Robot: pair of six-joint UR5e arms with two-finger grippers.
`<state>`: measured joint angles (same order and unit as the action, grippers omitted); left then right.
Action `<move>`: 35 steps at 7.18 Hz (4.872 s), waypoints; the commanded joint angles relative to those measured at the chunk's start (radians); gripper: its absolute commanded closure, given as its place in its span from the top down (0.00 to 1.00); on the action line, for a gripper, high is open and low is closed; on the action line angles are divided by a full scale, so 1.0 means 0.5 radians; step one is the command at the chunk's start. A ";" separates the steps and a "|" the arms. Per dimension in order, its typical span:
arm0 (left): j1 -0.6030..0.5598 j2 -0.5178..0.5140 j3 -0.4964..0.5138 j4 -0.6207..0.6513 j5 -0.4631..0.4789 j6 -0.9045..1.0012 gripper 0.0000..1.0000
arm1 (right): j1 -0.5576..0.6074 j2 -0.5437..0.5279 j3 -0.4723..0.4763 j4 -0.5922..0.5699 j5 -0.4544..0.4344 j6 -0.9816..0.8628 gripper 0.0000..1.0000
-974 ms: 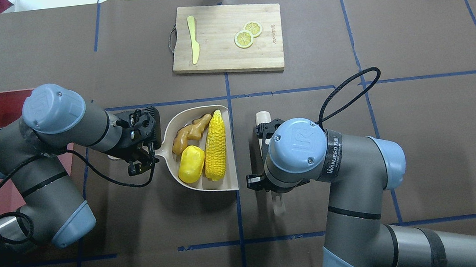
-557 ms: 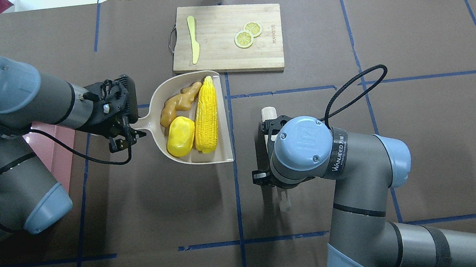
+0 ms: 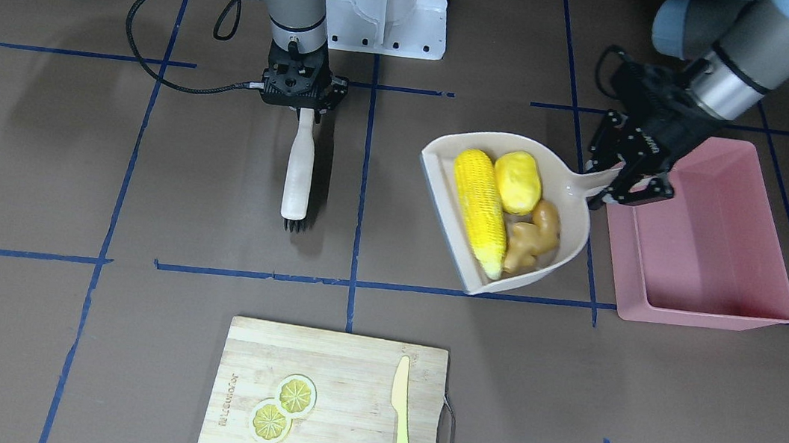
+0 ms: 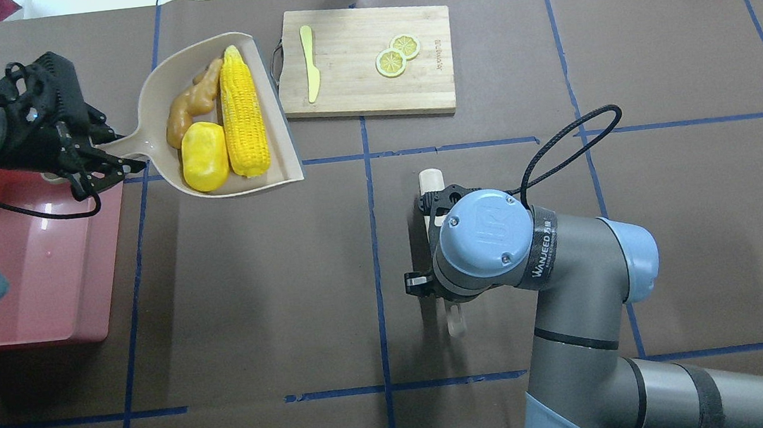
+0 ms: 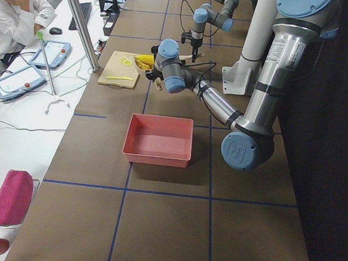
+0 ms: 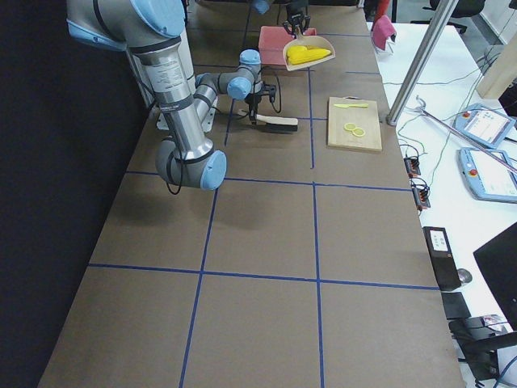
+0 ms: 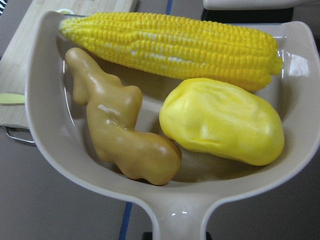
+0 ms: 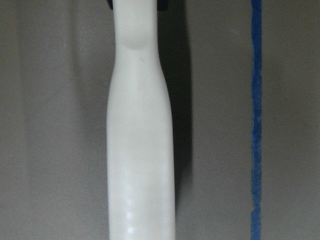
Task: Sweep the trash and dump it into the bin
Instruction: 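Lift the loaded dustpan with the left gripper over the pink bin, then tilt the dustpan with the left gripper to dump items into the bin, then bring the empty dustpan back down to the table with the left gripper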
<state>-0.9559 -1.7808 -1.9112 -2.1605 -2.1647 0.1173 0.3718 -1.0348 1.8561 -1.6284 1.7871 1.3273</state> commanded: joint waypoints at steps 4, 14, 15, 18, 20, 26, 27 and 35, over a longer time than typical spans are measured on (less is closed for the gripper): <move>-0.508 0.322 0.021 -0.057 -0.306 -0.130 0.00 | -0.004 -0.001 0.000 -0.001 -0.006 0.002 0.00; -1.000 0.435 0.359 0.451 0.045 2.043 0.00 | -0.007 -0.013 0.012 -0.001 -0.006 0.002 0.00; -0.972 0.414 0.356 0.513 0.174 2.233 0.00 | -0.010 -0.013 0.012 0.002 -0.006 -0.001 0.00; -0.969 0.319 0.291 0.722 0.313 2.459 0.00 | -0.010 -0.013 0.012 0.002 -0.006 -0.001 0.00; -0.969 0.313 0.288 0.722 0.335 2.462 0.00 | -0.013 -0.013 0.012 0.002 -0.006 -0.001 0.00; -0.966 0.310 0.358 0.728 0.122 2.404 0.00 | -0.010 -0.010 0.015 0.008 -0.003 -0.001 0.00; -0.969 0.313 0.365 0.728 -0.041 2.210 0.00 | -0.007 -0.013 0.028 0.008 -0.003 -0.001 0.00; -0.661 0.070 0.199 0.649 -0.859 1.015 0.00 | -0.010 -0.010 0.028 0.014 -0.003 0.002 0.00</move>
<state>-1.3706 -1.7268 -1.7940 -1.8351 -2.5938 0.6767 0.3667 -1.0403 1.8699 -1.6221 1.7856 1.3284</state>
